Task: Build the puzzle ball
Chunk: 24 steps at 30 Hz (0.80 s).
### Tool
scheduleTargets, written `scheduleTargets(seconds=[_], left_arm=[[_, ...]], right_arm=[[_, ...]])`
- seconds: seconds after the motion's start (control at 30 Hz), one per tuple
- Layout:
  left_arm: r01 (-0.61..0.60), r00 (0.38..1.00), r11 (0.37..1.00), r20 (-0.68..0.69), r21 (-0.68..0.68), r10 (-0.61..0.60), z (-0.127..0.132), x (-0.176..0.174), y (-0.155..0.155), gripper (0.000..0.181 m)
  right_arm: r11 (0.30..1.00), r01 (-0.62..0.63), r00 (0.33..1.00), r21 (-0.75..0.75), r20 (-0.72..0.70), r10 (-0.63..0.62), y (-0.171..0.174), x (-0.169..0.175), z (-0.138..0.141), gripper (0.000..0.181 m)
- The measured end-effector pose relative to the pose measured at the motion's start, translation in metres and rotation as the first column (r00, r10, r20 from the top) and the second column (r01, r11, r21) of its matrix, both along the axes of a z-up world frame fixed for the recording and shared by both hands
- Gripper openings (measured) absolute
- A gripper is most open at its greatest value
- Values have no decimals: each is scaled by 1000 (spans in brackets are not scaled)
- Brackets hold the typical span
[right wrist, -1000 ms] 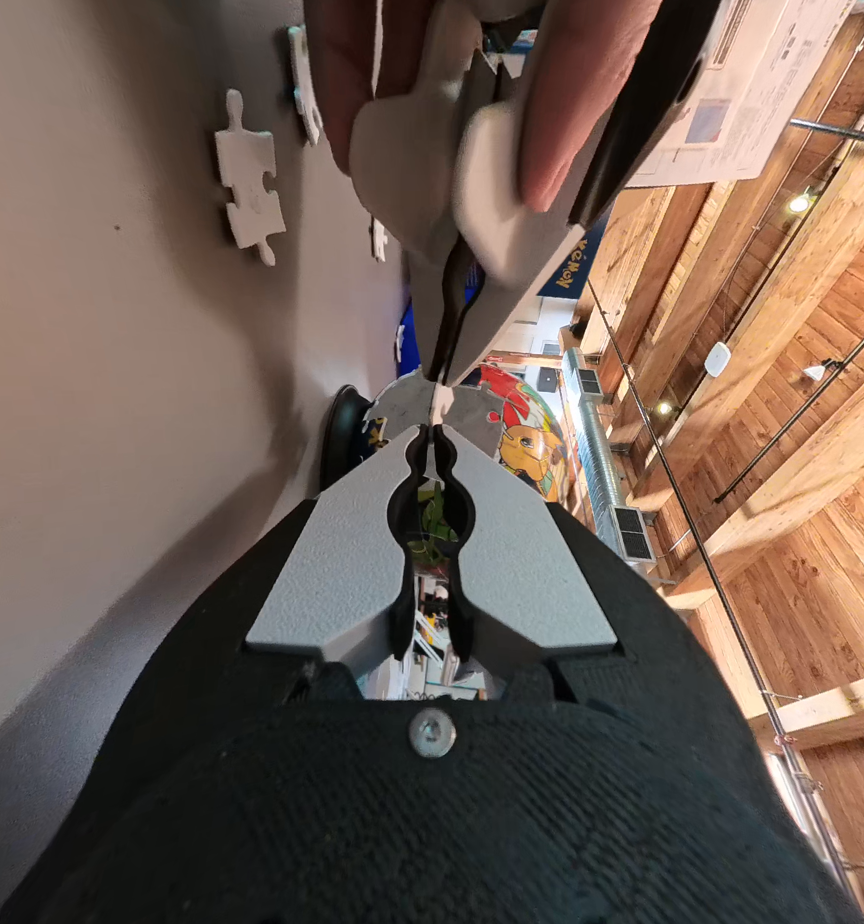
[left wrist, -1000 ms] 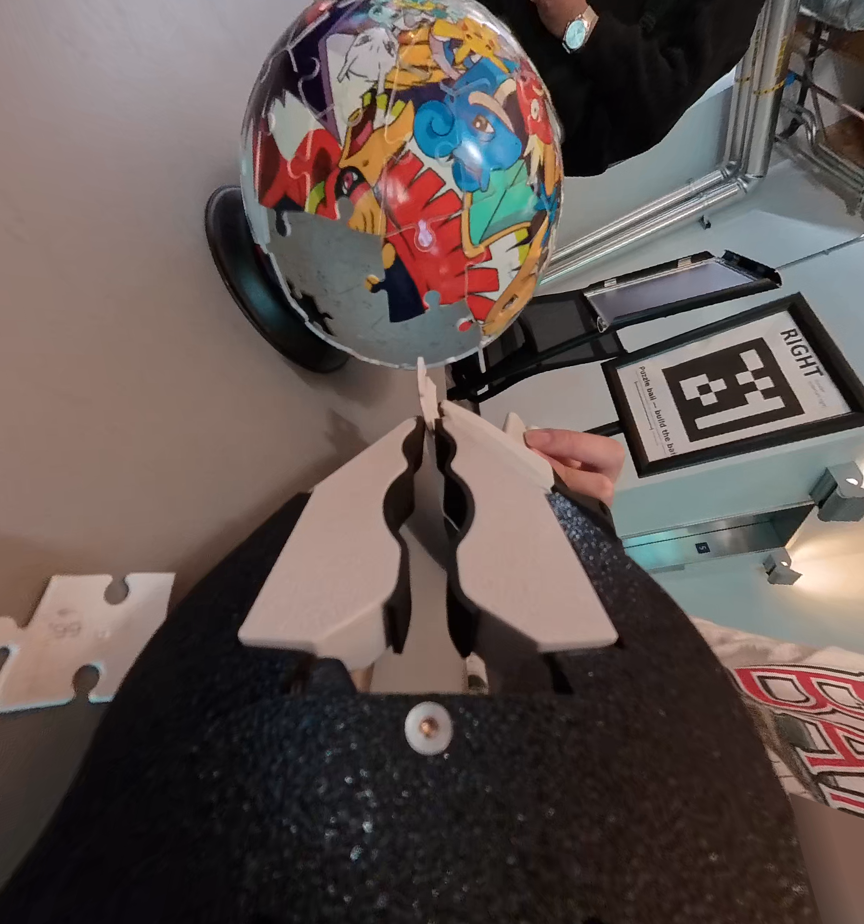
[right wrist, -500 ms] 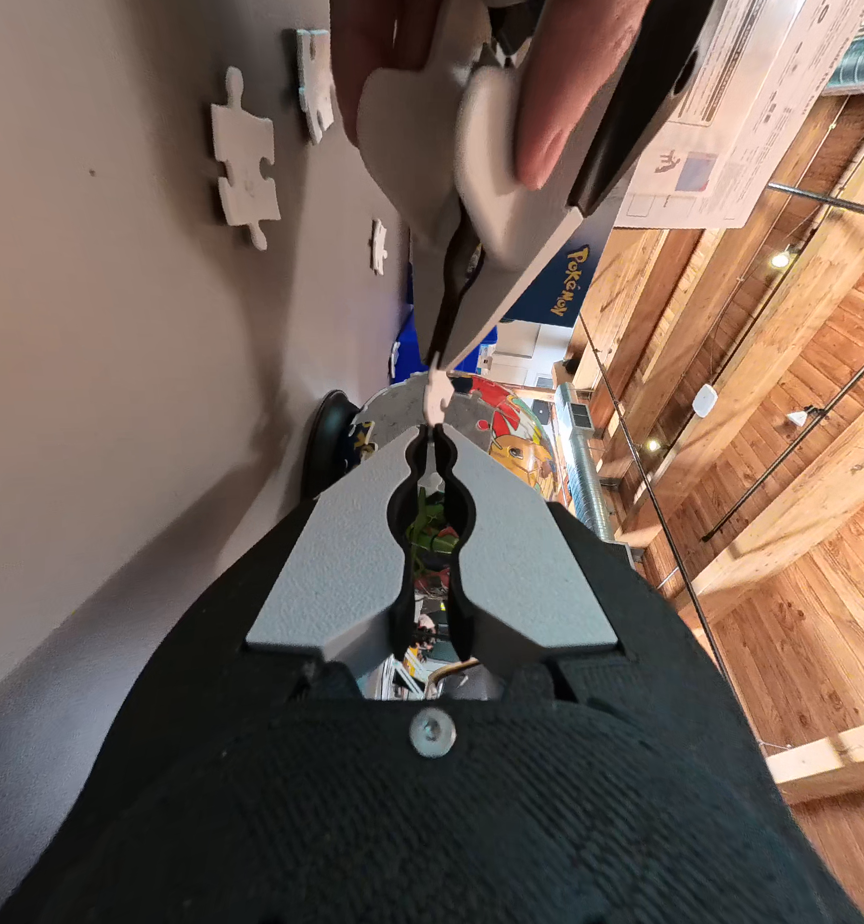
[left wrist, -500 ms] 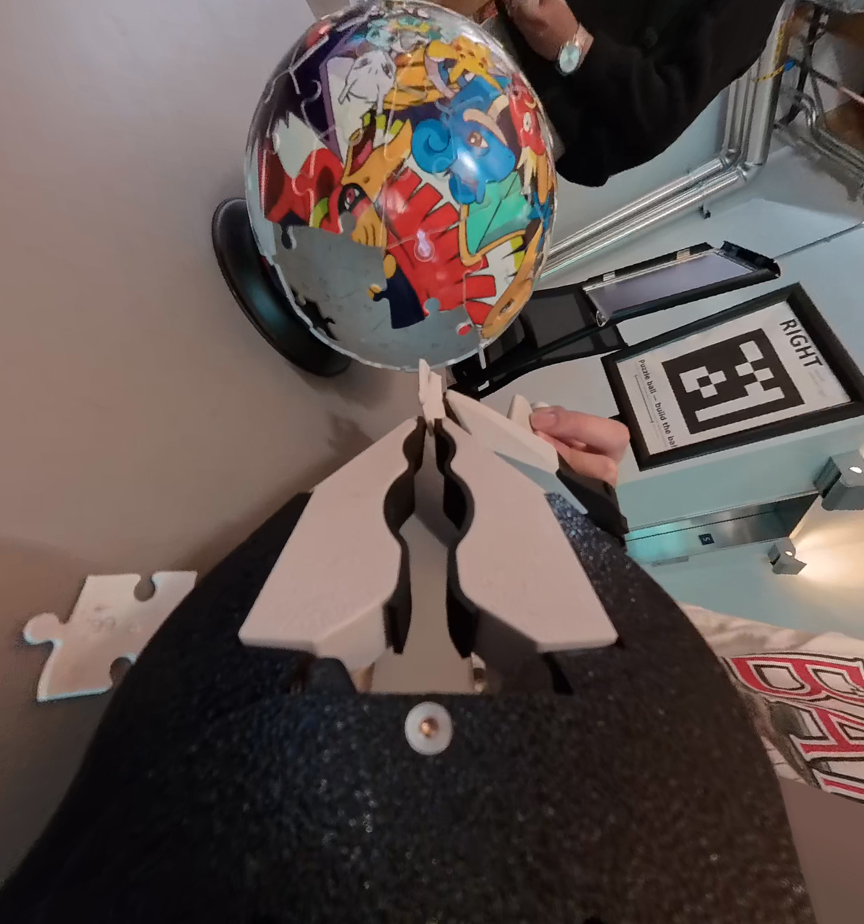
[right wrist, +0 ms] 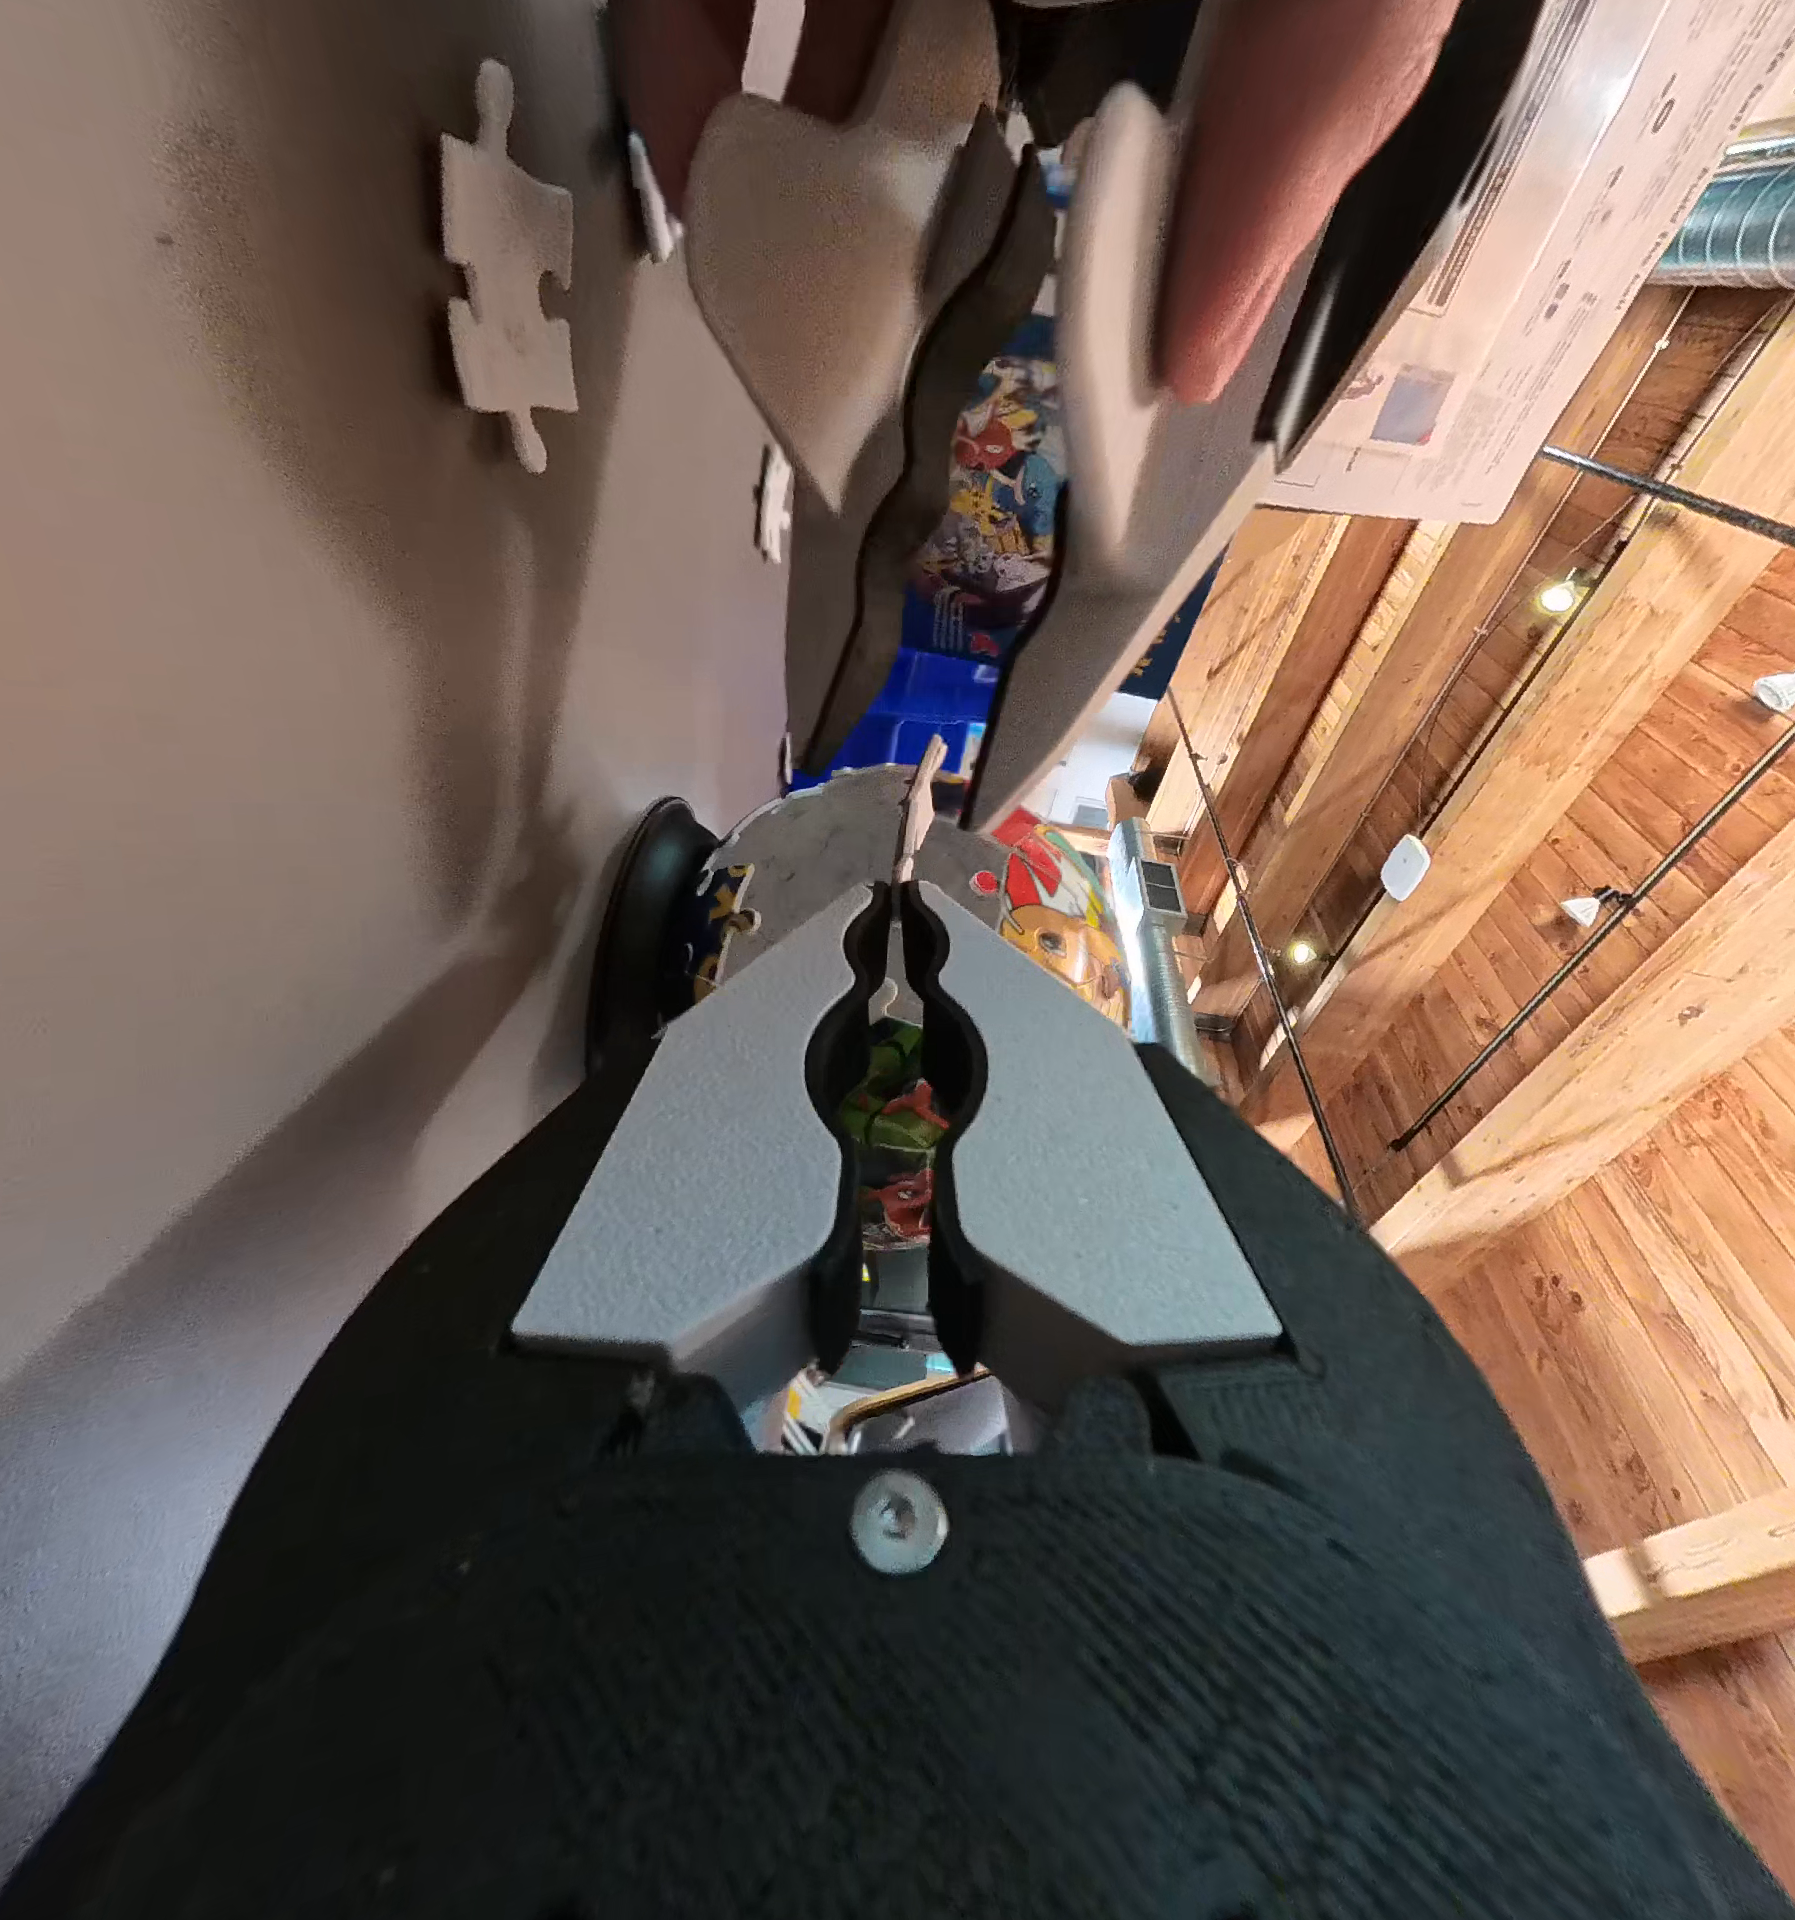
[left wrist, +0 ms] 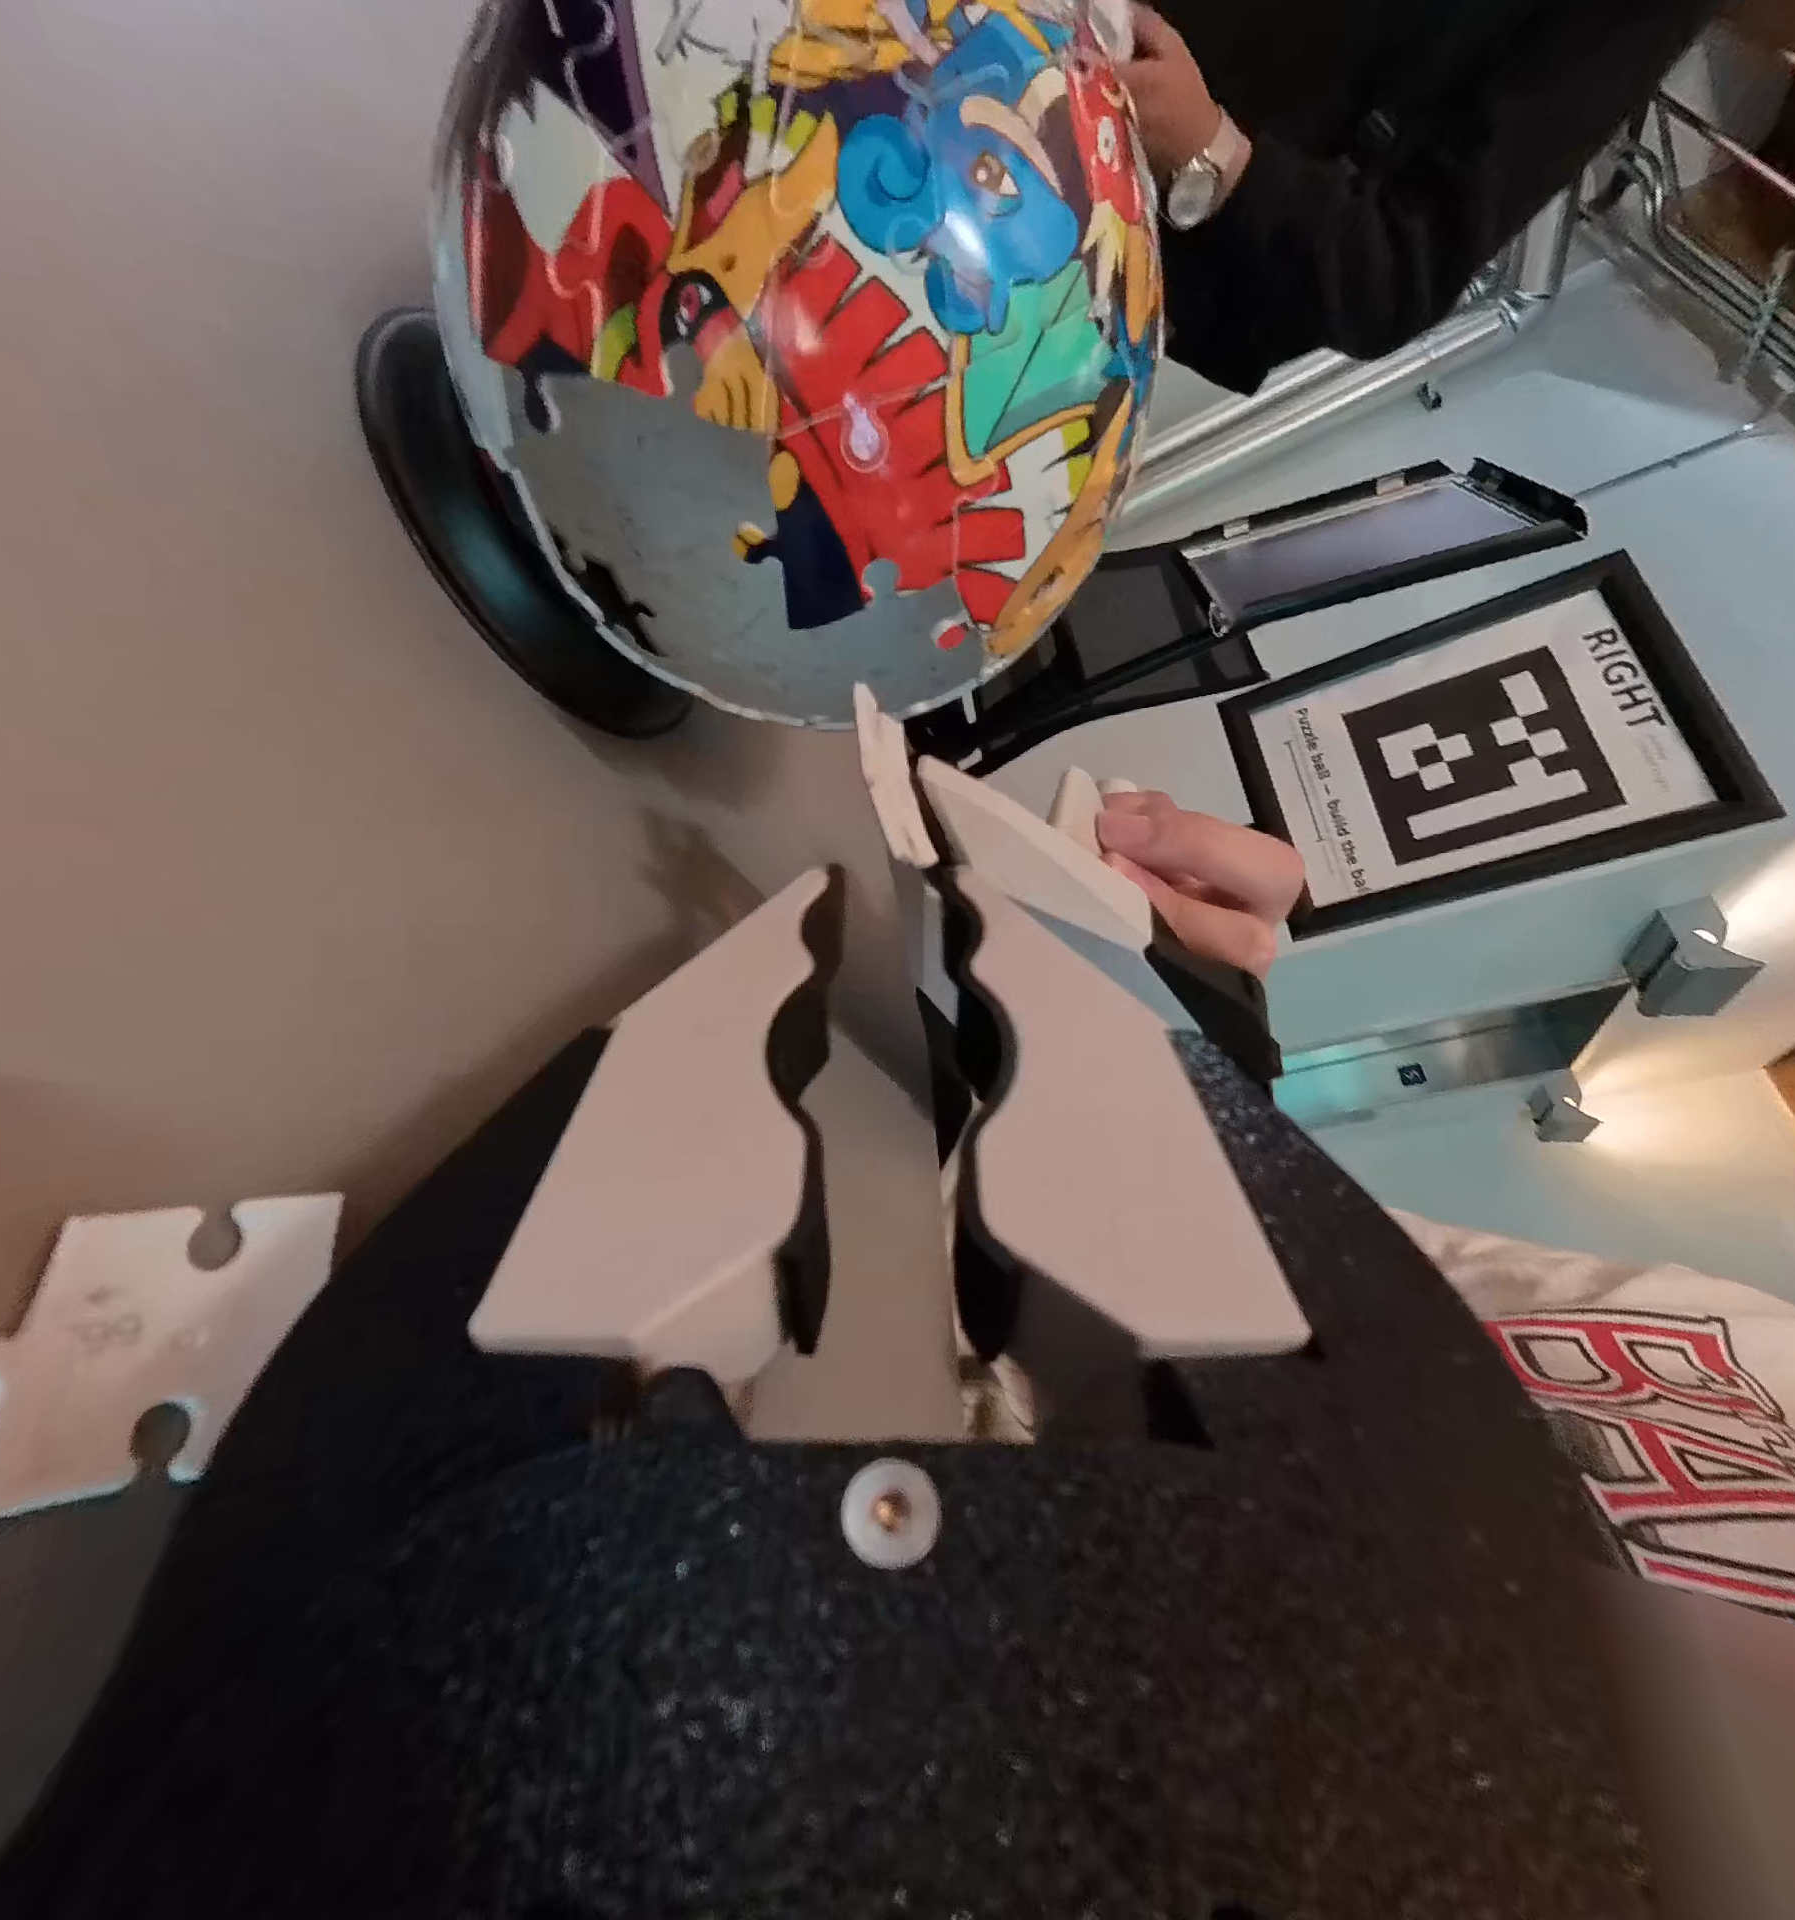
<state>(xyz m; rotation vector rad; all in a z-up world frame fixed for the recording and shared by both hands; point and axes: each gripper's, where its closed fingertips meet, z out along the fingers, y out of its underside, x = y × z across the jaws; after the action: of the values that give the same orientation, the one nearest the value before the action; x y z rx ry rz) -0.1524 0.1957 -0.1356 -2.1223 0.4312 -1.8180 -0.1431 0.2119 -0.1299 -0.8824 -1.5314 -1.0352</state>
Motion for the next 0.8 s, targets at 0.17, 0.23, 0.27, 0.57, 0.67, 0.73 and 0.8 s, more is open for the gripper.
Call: scheduleTargets(seconds=[0.17, 0.23, 0.27, 0.57, 0.67, 0.73, 0.8], left_arm=[[-14, 1000, 1000, 10, 13, 14, 3, 0, 2, 2], [-20, 1000, 1000, 10, 18, 20, 4, -1, 2, 1], [-25, 1000, 1000, 8, 10, 25, 4, -1, 3, 2], [-63, 998, 998, -4, 12, 63, 3, -9, 11, 1], [-69, 998, 998, 3, 11, 69, 5, -10, 12, 1], [-76, 997, 997, 11, -16, 76, 4, -10, 13, 2], [-80, 997, 997, 13, -14, 80, 3, -11, 14, 1]], right_arm=[[1000, -16, 999, 22, 46, 15, -1, -2, -1, 0], [999, -21, 998, 24, 62, 20, 0, -2, -1, 0], [999, -25, 997, 31, 73, 23, 0, -2, -1, 0], [992, -96, 978, 77, 192, 80, 2, -7, 2, 0], [992, -100, 974, 76, 210, 82, 4, -7, 2, 0], [992, -105, 975, 72, 202, 89, 5, -7, 3, 0], [993, -92, 977, 69, 200, 77, 7, -6, 3, 0]])
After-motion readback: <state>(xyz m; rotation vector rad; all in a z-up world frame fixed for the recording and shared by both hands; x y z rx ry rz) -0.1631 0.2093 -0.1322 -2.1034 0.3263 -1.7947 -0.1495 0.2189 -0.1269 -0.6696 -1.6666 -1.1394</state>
